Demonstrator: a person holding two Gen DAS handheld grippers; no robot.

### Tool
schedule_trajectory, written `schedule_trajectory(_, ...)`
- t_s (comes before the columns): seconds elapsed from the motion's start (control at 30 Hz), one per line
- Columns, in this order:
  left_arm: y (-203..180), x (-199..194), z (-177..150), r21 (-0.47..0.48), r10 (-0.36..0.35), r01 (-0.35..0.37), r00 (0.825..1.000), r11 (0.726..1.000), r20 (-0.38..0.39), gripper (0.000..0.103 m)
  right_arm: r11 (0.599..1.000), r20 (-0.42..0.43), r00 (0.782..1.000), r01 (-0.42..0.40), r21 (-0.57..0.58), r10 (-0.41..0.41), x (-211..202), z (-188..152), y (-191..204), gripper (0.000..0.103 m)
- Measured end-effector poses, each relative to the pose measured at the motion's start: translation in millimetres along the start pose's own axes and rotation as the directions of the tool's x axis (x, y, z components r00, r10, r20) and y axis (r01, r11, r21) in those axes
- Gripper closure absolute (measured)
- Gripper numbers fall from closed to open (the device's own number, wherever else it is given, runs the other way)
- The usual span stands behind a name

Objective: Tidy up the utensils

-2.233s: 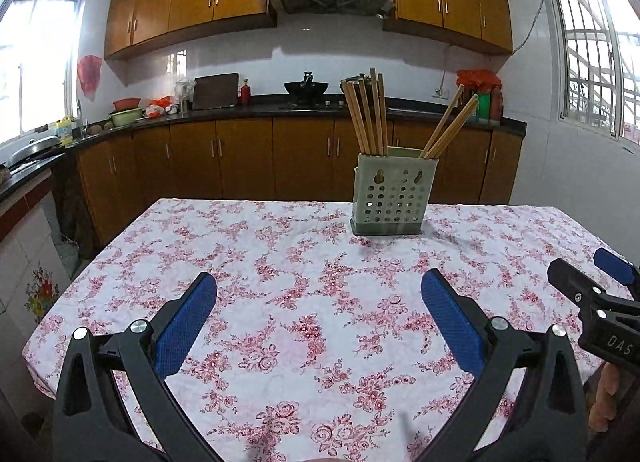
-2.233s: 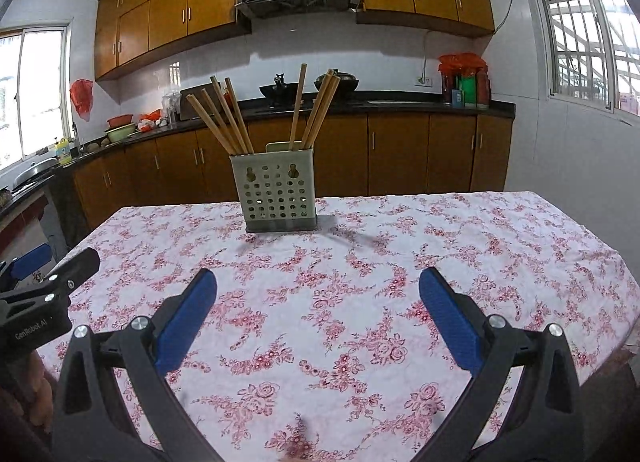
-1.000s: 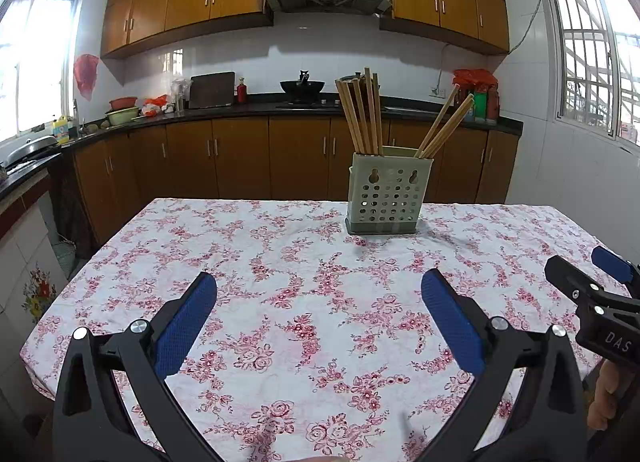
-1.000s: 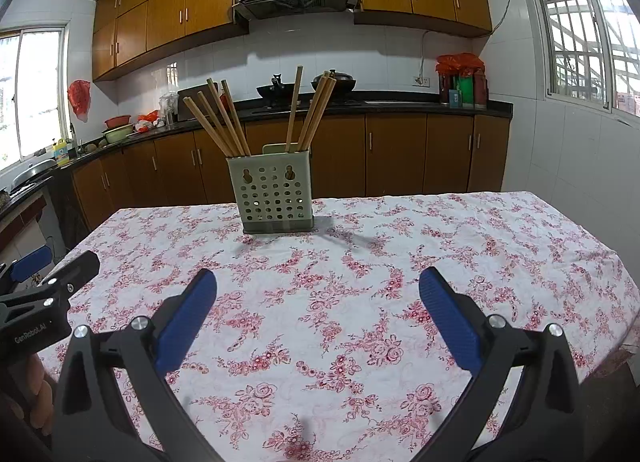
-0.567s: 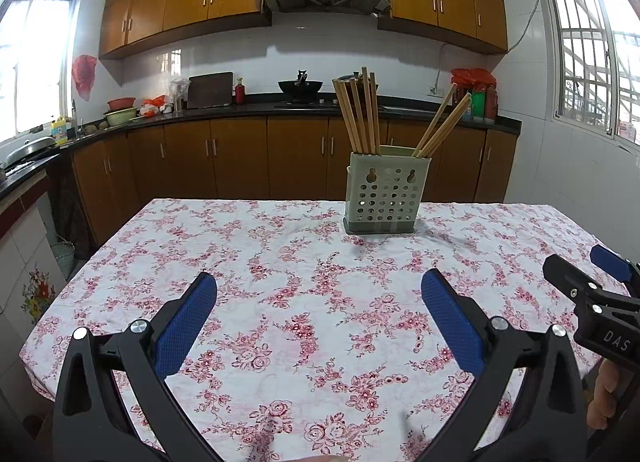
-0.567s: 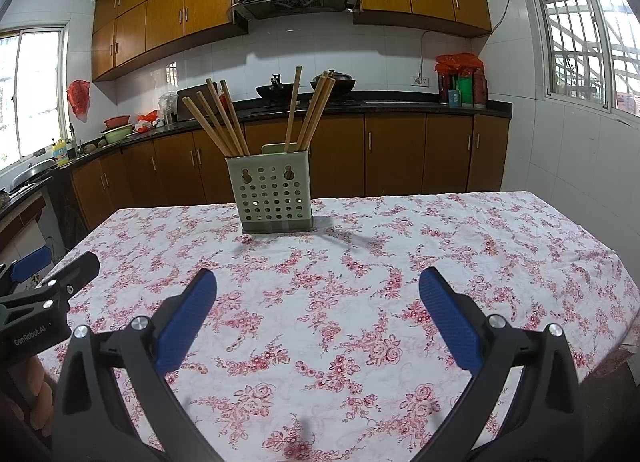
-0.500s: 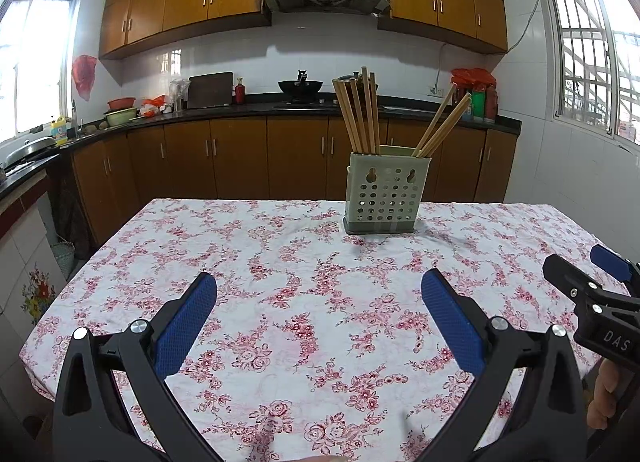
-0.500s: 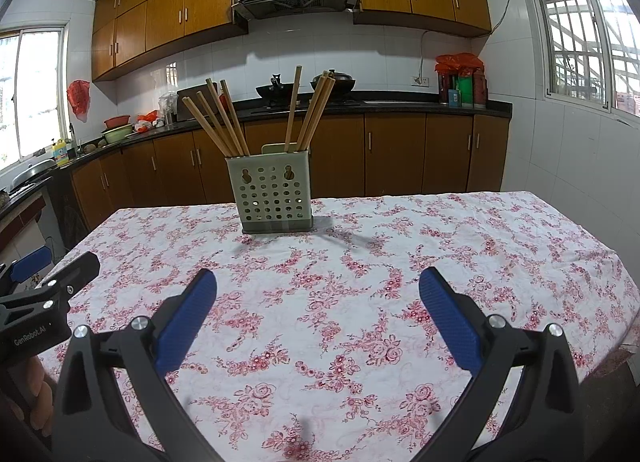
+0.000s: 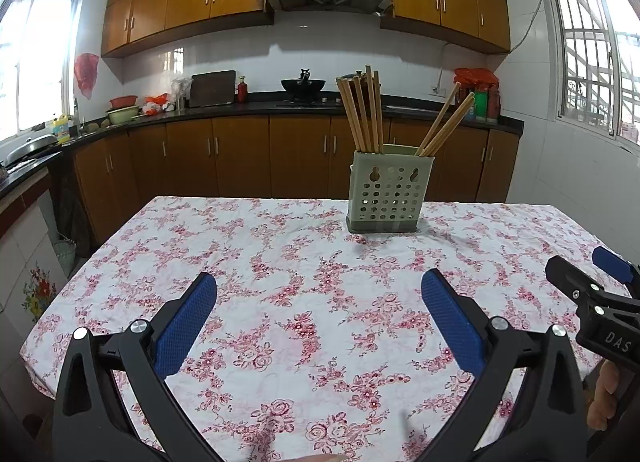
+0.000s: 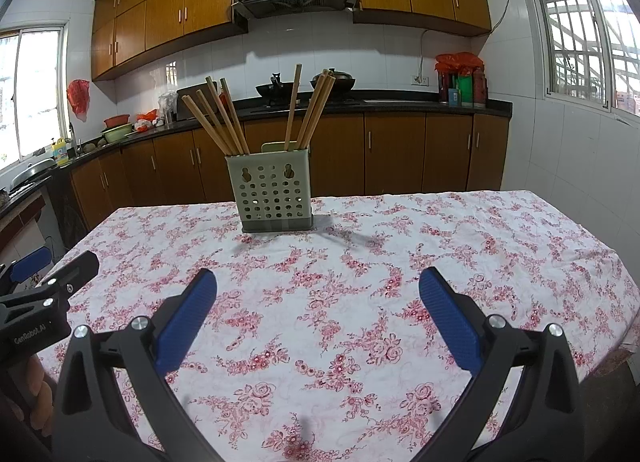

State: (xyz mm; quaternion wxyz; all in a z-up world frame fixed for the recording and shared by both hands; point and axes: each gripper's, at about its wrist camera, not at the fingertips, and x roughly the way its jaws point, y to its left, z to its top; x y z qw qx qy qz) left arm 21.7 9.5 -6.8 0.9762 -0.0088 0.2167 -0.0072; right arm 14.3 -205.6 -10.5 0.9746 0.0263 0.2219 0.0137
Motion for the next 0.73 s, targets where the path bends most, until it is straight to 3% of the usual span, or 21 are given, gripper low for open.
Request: schedule_trajectory(0.73,3.6,1.2,0.1,-0.009,0.014,-0.014,1.000,1.000,-0.003,0.002,1.000,0.000,1.000,0.000,0.000,0.000,-0.3,0.5,-1.0,0.004)
